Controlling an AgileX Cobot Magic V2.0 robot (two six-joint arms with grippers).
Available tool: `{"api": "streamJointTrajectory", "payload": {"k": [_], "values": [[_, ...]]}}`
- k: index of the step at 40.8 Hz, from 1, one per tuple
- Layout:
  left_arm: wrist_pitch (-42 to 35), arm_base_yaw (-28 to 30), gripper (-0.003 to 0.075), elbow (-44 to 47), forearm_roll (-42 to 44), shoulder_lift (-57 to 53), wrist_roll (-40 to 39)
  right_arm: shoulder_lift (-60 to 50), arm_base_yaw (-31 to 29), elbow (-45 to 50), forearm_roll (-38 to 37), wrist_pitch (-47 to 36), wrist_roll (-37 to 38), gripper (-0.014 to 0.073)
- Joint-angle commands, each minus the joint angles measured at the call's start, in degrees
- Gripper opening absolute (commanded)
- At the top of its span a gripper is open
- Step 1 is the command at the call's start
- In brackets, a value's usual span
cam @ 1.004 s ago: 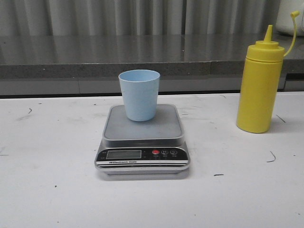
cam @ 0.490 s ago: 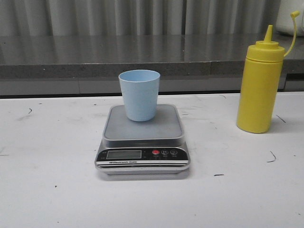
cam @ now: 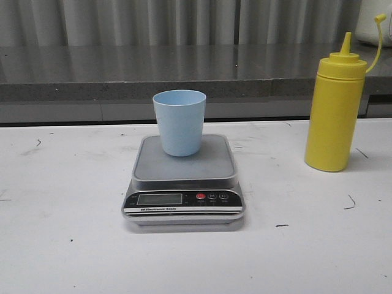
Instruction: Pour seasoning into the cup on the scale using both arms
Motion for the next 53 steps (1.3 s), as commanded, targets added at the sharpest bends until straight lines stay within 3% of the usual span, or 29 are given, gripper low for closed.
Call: {"api": "streamJointTrajectory", "payload": {"k": [1,16,24,53], "values": [[-10.33,3.29,-0.0020,3.17,-1.45,-2.19,-0.67,0.61,0.19,-1.50,0.06,-4.06,-0.63,-0.0069],[-16.42,10.96,-0.0020,13.28,-1.45,-8.46,-0.67,0.61,0.19,-1.50,0.06,-4.06,-0.63,-0.0069],[-25.35,12.41,-0.0020,19.19,-1.45,-10.77,-0.67,0.61,0.19,-1.50,0.06,-4.06,-0.63,-0.0069],[-22.60,12.69,-0.0020,19.09,-1.45,-12.02,-0.67,0.61,0.19,-1.50,0.07,-4.01,-0.63,-0.0069]]}}
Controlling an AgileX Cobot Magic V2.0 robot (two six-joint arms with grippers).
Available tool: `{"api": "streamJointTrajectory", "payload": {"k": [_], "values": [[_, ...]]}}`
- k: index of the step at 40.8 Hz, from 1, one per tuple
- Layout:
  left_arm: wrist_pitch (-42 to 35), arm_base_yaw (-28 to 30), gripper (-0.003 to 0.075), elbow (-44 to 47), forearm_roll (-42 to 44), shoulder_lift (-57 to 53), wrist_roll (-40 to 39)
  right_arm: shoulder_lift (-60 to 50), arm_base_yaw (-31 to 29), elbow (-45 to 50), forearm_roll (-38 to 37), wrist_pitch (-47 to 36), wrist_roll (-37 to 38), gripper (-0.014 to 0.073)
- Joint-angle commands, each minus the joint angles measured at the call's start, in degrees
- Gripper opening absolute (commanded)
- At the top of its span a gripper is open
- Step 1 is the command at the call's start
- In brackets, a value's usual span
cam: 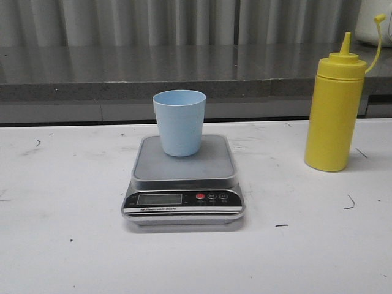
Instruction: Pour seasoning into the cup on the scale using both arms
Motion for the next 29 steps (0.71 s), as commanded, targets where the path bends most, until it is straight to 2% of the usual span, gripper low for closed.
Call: {"api": "streamJointTrajectory", "payload": {"k": [1,29], "values": [[-4.48,-0.16,-0.0020,0.86,-0.59,-1.36,-0.67,0.63,0.19,-1.50,0.07,-4.01,-0.63,-0.0069],[-4.48,-1.17,-0.0020,0.86,-0.59,-1.36,-0.67,0.63,0.19,-1.50,0.07,-4.01,-0.63,-0.0069]]}}
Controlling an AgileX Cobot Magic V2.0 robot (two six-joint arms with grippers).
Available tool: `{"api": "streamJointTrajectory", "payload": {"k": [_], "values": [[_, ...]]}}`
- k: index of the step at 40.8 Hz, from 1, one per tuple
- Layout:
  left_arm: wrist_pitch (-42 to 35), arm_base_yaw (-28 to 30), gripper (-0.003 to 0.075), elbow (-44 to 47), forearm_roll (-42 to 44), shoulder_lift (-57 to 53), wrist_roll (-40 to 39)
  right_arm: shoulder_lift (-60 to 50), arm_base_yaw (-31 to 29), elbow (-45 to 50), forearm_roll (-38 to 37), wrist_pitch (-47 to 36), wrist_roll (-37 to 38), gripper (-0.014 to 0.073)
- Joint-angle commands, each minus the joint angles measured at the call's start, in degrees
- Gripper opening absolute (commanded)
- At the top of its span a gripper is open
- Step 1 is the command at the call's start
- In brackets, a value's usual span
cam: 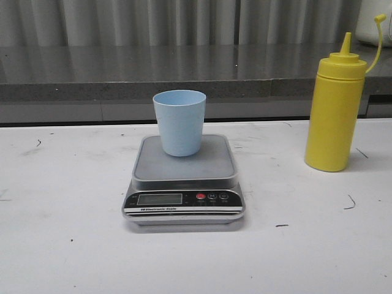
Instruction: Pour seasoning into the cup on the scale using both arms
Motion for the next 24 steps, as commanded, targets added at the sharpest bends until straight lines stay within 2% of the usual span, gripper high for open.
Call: {"api": "streamJointTrajectory", "payload": {"k": [1,19,24], "values": [[-4.48,-0.58,-0.0020,0.86,-0.59,-1.36,-0.30,0.63,0.19,-1.50,0.07,-4.01,-0.63,-0.0069],[-4.48,-0.58,-0.0020,0.86,-0.59,-1.36,-0.30,0.63,0.19,-1.50,0.07,-4.01,-0.63,-0.0069],[-4.48,-0.58,-0.0020,0.86,-0.59,-1.36,-0.30,-0.98,-0.49,0.97,-0.34,-5.23,-0.63,-0.0069]]}}
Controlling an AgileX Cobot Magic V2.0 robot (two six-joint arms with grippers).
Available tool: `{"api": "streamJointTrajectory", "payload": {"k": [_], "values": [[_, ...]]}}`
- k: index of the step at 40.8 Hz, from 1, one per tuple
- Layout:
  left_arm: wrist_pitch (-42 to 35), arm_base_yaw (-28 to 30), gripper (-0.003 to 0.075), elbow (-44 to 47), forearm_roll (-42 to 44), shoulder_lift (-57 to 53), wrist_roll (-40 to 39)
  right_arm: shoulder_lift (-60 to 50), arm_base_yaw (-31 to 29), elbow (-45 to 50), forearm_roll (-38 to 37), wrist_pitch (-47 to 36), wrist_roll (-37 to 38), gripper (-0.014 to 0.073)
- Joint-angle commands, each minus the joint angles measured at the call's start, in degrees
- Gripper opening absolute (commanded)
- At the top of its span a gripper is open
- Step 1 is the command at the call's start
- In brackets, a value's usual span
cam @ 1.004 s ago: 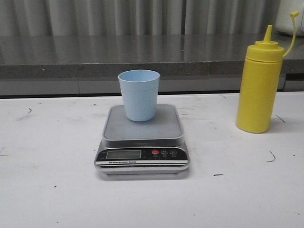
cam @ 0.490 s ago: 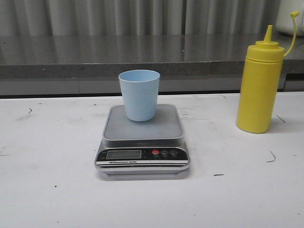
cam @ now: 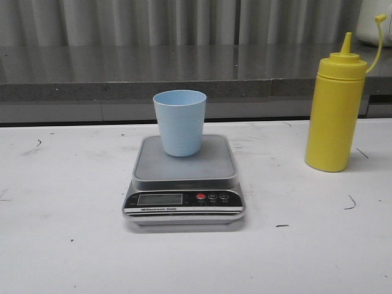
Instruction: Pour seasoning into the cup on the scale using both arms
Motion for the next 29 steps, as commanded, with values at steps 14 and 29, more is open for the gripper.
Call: {"api": "streamJointTrajectory", "payload": {"k": [14,29], "values": [[-4.48,-0.58,-0.0020,0.86,-0.59,-1.36,-0.30,-12.98,-4.87,26.75,-1.20,-35.70,-0.63,-0.0069],[-4.48,-0.58,-0.0020,0.86,-0.59,-1.36,-0.30,-22.01,-5.74,43.74,-1.20,-51.17,-0.58,-0.0069]]}}
